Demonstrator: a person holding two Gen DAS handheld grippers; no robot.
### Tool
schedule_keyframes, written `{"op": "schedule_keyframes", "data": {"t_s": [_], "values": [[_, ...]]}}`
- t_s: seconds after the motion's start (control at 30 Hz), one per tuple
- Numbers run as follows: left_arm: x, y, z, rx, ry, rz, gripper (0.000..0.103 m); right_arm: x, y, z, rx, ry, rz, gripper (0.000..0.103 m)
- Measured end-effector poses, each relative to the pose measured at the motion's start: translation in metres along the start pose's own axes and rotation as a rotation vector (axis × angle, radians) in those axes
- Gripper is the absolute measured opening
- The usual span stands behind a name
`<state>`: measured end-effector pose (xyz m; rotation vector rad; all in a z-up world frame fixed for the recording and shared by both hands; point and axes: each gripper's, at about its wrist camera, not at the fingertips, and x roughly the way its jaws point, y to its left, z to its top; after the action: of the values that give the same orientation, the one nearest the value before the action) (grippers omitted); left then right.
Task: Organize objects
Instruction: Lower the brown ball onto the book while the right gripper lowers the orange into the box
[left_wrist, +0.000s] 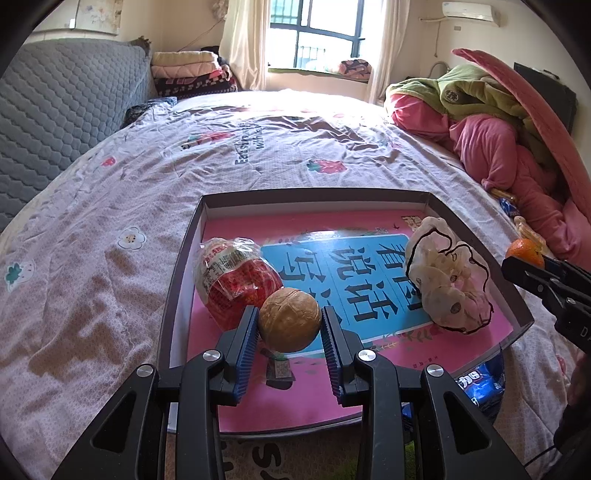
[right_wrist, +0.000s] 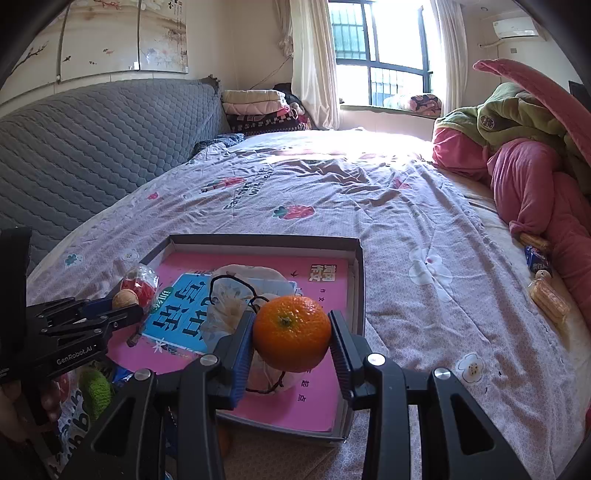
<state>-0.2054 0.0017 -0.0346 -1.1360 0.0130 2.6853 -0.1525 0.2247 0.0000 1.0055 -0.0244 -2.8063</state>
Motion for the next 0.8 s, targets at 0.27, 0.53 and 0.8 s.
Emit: {"op": "schedule_keyframes", "data": {"t_s": [0.27, 0.53, 0.8], "values": [[0.009, -0.003, -0.003, 0.03, 0.027, 0.005, 0.035, 0.016, 0.011, -0.014, -0.046, 0.072, 0.003, 0.039], [0.019, -0.001, -0.007, 0.029, 0.064, 0.009, 0.035, 0.022, 0.014, -0.017, -0.064, 0.104, -0.004, 0.039], [0.022, 0.002, -0.007, 0.02, 0.076, 0.012, 0.035, 0.029, 0.014, -0.021, -0.076, 0.131, -0.007, 0.039]]}}
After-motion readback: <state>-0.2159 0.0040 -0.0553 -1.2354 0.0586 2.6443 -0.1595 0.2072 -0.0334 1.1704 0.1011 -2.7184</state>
